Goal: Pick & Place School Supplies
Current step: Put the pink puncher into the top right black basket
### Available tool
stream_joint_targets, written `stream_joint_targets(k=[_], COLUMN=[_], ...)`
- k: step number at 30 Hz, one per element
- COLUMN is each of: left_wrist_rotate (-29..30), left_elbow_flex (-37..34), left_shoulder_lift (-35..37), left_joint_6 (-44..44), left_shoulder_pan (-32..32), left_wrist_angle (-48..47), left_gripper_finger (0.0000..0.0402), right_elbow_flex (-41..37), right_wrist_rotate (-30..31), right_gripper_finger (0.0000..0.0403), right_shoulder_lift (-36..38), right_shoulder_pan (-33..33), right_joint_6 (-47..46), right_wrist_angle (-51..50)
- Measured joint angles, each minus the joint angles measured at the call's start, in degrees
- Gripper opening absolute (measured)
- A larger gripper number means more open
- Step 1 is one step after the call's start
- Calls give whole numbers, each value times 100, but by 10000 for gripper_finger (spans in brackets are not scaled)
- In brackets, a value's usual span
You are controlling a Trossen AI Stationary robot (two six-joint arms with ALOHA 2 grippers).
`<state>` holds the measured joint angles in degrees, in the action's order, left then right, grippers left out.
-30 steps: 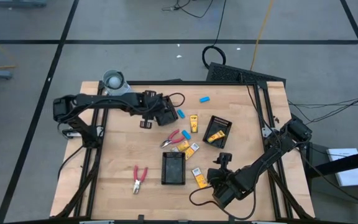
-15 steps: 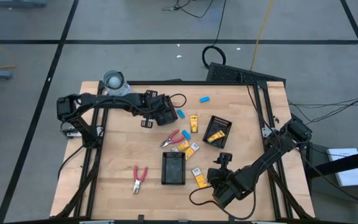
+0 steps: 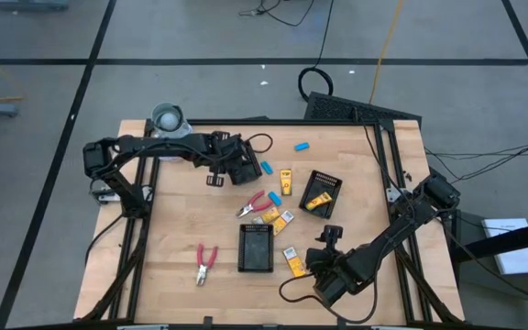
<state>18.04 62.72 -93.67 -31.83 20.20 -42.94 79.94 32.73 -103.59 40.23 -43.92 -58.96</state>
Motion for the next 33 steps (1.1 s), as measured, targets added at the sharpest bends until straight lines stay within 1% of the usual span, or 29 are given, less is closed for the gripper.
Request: stream_joint_targets(k=[14,16,21,22,27,33], left_wrist_rotate=[3,60,290,332,725,904], left_elbow_flex=[0,0,0,0,0,0], left_shoulder_lift=[0,0,0,0,0,0], left_joint_6=[-137,-167,-341,-348,-443,-613], left_shoulder_pan=[115,116,114,114,72,-14], left_wrist_angle=[81,97,105,106,109,101], left_gripper_finger=[126,109,23,15,4,1], right_elbow_flex=[0,0,0,0,0,0], right_wrist_rotate=[0,-2,-1,-1,0,-2], right_gripper_finger=[306,306,306,306,306,306], right_shoulder_lift=[0,0,0,0,0,0], right_shoulder_pan=[0,0,0,0,0,0], right_joint_6=[-20,-20,-20,-20,-20,-39], right_wrist_angle=[0,0,0,0,0,0])
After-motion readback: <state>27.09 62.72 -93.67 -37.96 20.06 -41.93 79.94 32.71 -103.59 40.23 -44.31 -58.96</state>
